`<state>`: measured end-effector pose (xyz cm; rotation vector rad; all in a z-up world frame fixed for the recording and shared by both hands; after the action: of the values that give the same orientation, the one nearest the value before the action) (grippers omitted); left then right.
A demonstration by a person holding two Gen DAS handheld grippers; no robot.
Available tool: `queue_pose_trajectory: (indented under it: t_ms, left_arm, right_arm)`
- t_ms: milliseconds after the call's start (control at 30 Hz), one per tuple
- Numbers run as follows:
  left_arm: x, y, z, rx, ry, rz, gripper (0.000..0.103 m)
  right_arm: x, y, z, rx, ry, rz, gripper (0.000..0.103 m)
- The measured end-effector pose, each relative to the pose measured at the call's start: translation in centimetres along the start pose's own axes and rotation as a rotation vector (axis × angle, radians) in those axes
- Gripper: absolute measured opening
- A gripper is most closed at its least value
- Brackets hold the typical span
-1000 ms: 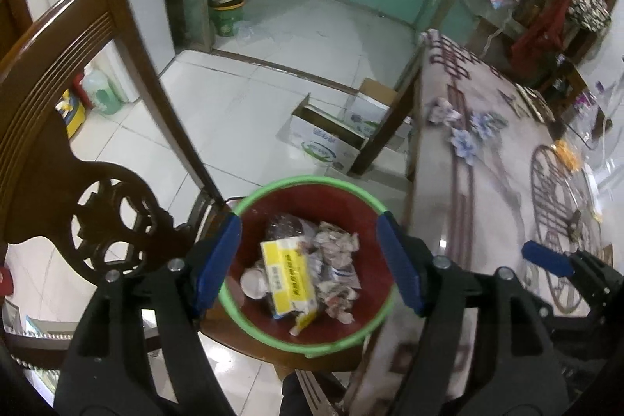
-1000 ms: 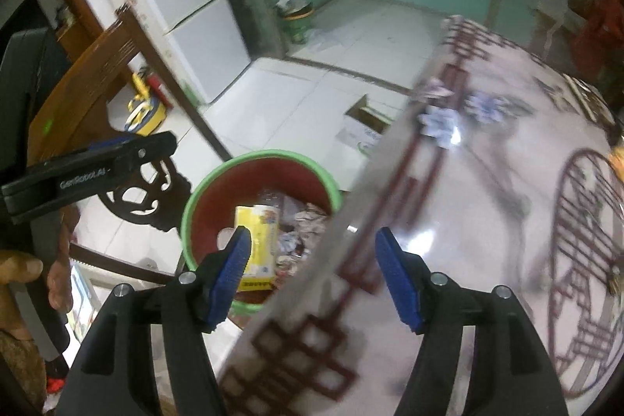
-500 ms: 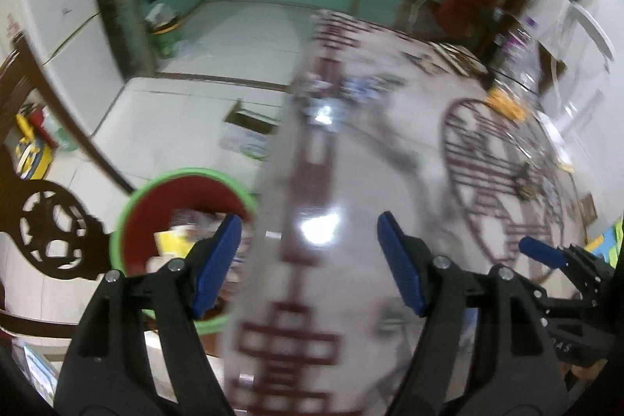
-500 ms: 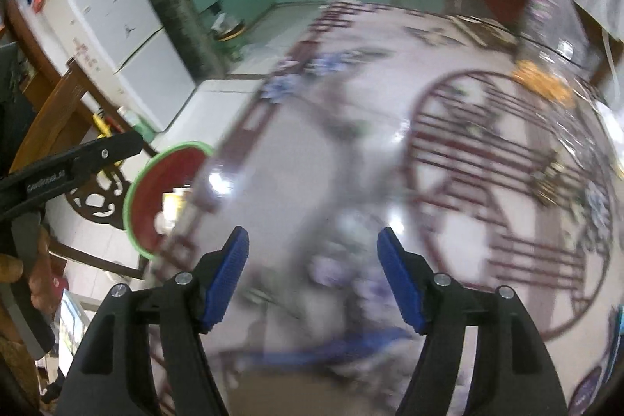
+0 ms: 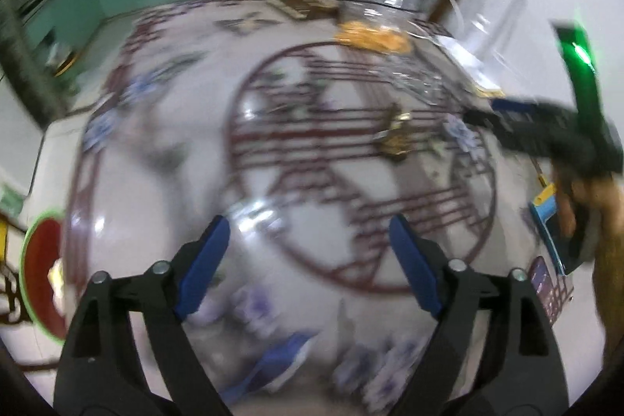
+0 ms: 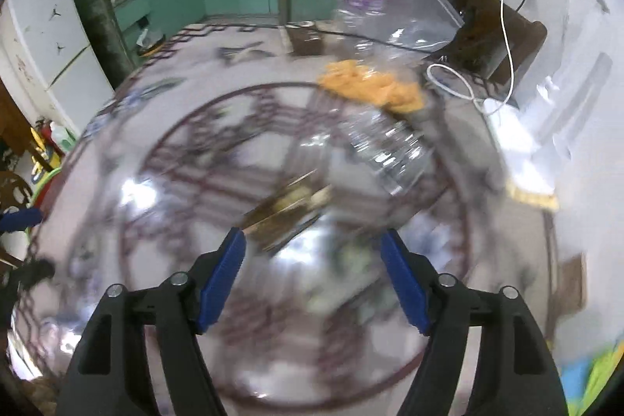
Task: Collect trash
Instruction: 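Move both open tools back over the table toward the last items, then grasp the clear plastic wrapper with the right tool while the left tool grasps the gold box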
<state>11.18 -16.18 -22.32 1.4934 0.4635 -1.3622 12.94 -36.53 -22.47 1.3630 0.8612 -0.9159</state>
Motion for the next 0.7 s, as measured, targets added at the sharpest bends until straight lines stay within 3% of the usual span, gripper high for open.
queue_pose_trajectory:
  t_ms: [233,333,533,700]
  left_arm:
    - [8.1,6.8,7.9,0.165,-0.006,-0.046,0.083]
    - [11.4,8.2,9.5,0.186,-0.008,-0.079,0.083]
    - [16.9,9.4,10.0,0.182,-0.005,-0.157,0.083]
    - [18.6,9.3,9.9,0.183,0.006,-0.168,0.071]
  right_arm:
    - [7.8,5.3,6.8,-0.128,-0.023,-0.105,0.075]
    - [10.3,6.8,7.9,-0.171,0.004,-0.124,0.082]
    - [14.8,8.1,7.7,-0.257,0.053,-0.189,0.082]
    - [16.2,7.5,6.9,-0.271,0.079,-0.203,0.063]
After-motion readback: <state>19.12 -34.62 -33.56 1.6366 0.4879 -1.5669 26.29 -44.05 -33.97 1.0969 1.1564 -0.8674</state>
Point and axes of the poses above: each gripper's, at about its wrist camera, not at the fingertips, and x roughly the way its jaws point, z to its right, y to its top, the point moved 10 cm from there along x, roughly the way its jaws point, and after that the axes turned 7 degrees about -z, right-handed, at the moved point
